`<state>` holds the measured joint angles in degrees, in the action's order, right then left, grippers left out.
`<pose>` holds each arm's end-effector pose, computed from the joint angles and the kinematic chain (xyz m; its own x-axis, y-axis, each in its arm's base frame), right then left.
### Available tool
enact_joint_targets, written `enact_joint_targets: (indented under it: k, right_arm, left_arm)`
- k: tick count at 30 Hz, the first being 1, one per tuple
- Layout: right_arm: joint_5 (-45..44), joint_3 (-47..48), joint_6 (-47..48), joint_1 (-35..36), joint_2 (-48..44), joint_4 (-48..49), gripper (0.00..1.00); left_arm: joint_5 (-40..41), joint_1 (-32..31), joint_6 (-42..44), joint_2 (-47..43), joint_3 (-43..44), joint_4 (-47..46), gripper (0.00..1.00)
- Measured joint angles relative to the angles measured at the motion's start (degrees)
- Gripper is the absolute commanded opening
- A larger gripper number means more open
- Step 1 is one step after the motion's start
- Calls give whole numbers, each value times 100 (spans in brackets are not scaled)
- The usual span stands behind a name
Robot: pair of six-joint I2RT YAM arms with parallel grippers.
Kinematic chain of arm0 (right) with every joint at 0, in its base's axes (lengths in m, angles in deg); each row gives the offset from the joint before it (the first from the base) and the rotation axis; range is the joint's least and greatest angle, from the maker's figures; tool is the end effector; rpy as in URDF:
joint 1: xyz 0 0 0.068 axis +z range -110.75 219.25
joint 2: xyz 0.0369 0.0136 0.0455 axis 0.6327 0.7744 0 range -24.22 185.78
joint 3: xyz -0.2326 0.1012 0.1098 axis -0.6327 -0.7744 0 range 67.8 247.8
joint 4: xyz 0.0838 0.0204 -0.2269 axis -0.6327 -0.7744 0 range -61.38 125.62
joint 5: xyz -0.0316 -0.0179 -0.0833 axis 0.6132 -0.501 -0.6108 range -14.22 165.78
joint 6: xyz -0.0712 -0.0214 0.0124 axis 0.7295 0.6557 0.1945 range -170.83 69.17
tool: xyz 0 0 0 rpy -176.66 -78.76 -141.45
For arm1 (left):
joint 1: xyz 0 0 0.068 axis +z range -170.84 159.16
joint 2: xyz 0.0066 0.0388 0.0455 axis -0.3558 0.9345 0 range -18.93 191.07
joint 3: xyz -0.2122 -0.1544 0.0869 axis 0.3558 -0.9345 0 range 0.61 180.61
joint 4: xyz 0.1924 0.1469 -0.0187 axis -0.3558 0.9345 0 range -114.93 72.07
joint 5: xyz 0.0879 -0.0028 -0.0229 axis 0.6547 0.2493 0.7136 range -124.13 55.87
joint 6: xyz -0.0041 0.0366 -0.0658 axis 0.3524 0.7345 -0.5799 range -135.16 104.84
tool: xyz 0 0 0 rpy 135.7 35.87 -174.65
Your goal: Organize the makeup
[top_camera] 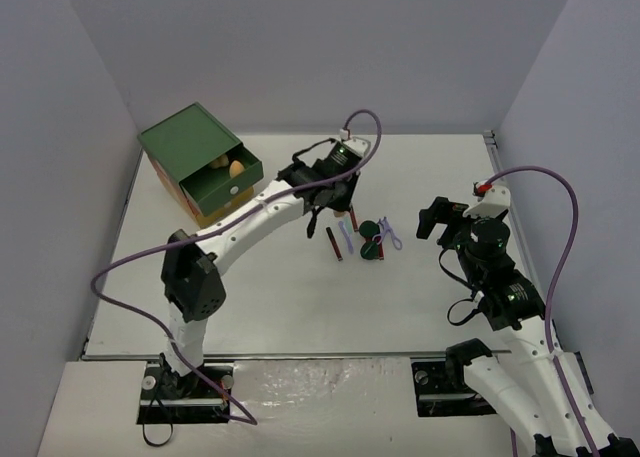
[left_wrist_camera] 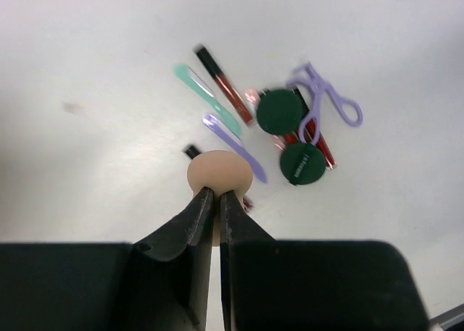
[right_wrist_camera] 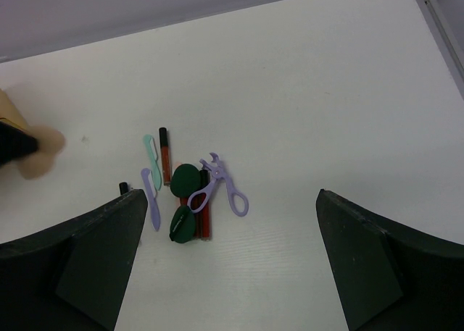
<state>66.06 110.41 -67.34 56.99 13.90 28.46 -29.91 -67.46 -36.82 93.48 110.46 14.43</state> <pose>0.1608 0.0402 0.3497 -0.0823 0.2678 -0.9599 -0.1212 0.9534 0.2764 0.3137 -0.3251 0.3191 -0.6802 0.1838 -0.7097 0.4693 0.8528 -0.2290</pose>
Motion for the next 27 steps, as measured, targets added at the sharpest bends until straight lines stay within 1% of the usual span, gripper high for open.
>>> enact_joint_targets:
  k: [3,7,8,12,15,17,21,24,27]
  right_arm:
    - [17,0,0,0,1,-1,100]
    - [35,0,0,0,3,-2,100]
    - [48,0,0,0,10,0,100]
    - [115,0,0,0,73,1,100]
    - [159,0,0,0,124,2,100]
    - [193,0,2,0,166,-1,100]
    - [244,0,2,0,189,1,100]
    - [266,0,2,0,191,1,100]
    - [272,0,2,0,192,1,100]
  left_arm:
    - [302,295,406,-636,251,182,0]
    - [512,1060,868,-1378,307,397,0]
    - [521,1351,995,-1517,301,437,0]
    - [567,2369,1466,-1756,192,609,0]
    - [568,2849,1700,-1769,102,750,0]
    - [558,2981,1864,-1781,-26,794,0]
    - [466,3012,2111,-1804,-384,835,4]
    - [457,3023,2179,-1804,-563,851,12]
    - [464,3050,2225,-1804,-608,860,23]
